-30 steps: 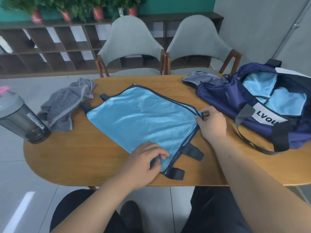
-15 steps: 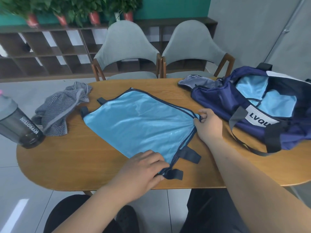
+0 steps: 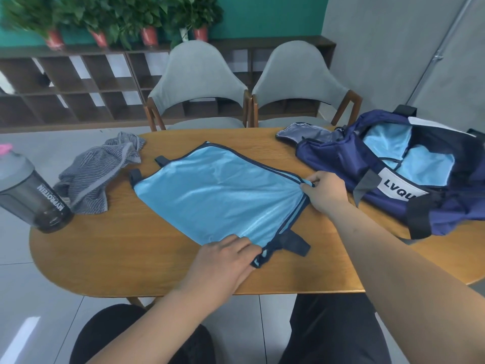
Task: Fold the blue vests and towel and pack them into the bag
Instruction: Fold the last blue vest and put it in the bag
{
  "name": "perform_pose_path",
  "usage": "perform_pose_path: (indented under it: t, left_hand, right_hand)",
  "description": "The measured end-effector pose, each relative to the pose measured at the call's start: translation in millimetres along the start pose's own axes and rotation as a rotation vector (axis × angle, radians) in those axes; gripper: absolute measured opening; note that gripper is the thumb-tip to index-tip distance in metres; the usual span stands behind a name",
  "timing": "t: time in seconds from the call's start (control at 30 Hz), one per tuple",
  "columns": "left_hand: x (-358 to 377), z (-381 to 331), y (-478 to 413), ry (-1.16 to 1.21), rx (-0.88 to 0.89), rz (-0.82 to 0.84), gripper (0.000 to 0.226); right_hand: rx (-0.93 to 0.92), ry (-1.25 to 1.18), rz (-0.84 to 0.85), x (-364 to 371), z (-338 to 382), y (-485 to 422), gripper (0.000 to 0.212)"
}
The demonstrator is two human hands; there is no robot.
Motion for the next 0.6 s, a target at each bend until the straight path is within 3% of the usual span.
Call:
perform_pose_path:
  t: [0.17, 0.27, 0.6]
  left_hand:
    - [-5, 4, 2, 0.142, -0.177, -0.086, 0.02]
    - [-8, 6, 5, 0.299, -0.291, -0.099, 0.029]
    - [-32, -4, 0, 0.725, -0.406, -0.273, 0.027]
  right_hand:
    - [-0.003, -0.081, 0.018, -12, -1, 3, 0.011]
    - [0.057, -0.251, 0.045, -18, -6, 3, 0.007]
    - [0.139, -0.321, 0.126, -42, -7, 4, 0.017]
Point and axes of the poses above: each hand's wrist, its own y-axis away from the middle knuckle, its own x-axis out of the palm, z = x × y, the point moved 6 cm from there along -y, towards the middle knuckle, and after that the axes turned 6 degrees about z, right-handed, at the moved point
